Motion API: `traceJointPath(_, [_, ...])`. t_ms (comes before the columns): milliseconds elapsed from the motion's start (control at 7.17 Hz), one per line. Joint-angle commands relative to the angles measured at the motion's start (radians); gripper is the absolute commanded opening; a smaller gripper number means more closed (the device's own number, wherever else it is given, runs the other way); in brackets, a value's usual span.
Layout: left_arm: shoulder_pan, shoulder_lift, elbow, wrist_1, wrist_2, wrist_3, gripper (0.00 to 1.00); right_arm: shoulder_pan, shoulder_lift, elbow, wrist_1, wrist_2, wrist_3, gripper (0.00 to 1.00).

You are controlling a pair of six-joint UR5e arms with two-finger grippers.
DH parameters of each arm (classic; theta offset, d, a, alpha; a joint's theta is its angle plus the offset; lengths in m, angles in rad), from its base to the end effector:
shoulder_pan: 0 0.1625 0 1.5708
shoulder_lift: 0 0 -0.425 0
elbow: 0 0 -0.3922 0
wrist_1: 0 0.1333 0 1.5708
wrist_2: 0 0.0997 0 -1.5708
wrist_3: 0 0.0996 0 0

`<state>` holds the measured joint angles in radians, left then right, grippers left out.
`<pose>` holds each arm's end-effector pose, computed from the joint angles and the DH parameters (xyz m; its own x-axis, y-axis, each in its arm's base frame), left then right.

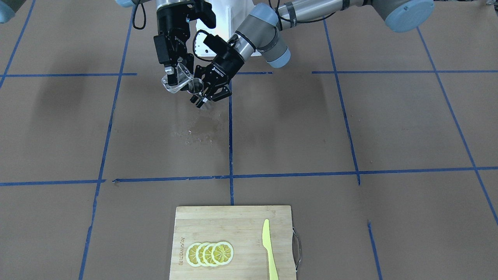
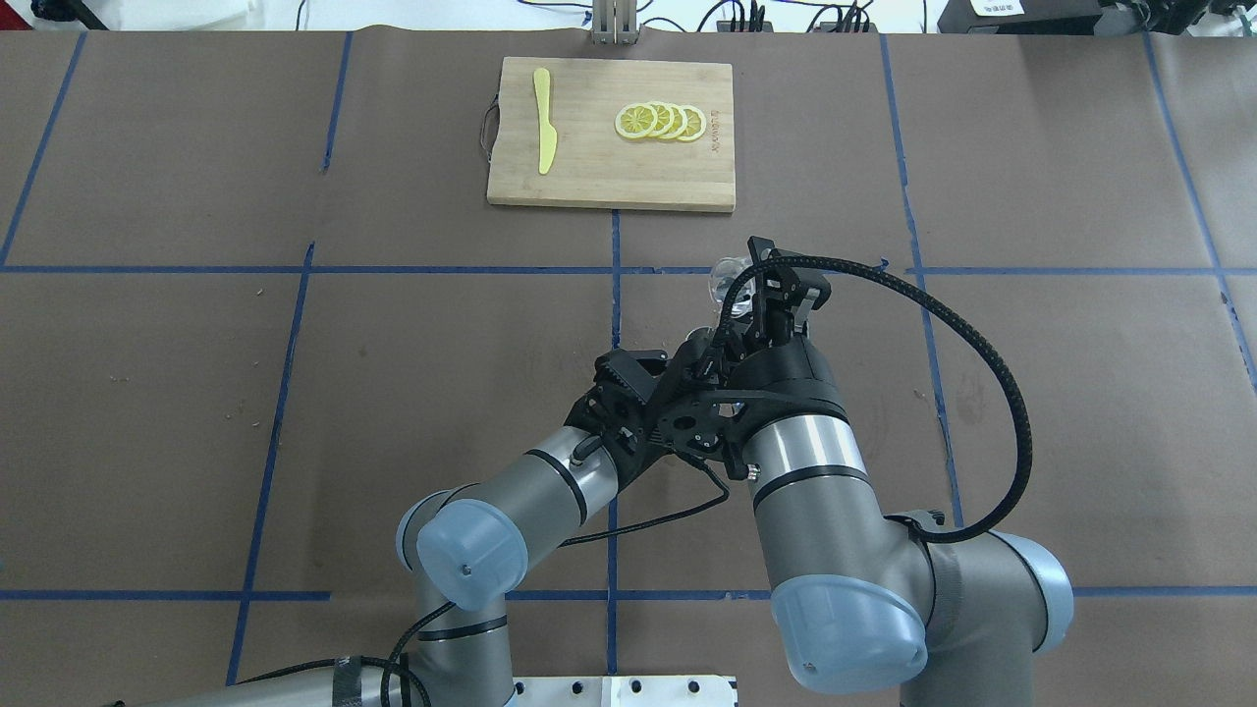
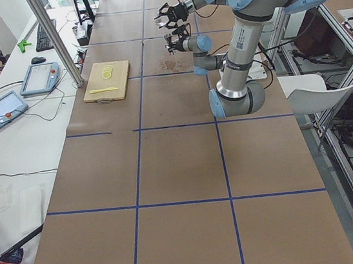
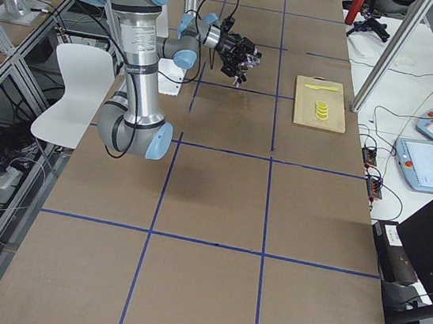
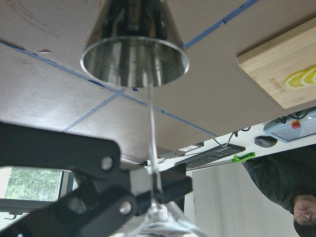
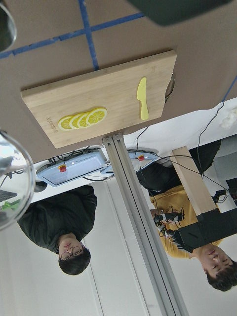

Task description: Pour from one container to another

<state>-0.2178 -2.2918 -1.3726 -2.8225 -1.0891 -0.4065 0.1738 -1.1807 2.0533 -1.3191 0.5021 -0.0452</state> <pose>0.6316 -0.3236 0.1704 0.5047 0.7220 -0.4733 0.4323 0.2632 0.8625 -0.4543 -0.3038 0.1859 0.8419 -0.3403 -0.4189 0.4638 0.0594 0.8839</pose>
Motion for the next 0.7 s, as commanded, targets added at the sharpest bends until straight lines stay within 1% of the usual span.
traceJointPath(0, [0.001, 0.000, 0.001, 0.000, 0.000, 0.000, 0.00, -0.003, 0.001, -0.001, -0.006, -0.016, -0.016, 0.00])
traceJointPath(558, [0.002, 0.000, 0.000, 0.000, 0.000, 0.000, 0.00, -0.010, 0.007, -0.001, -0.009, -0.023, -0.033, 0.00])
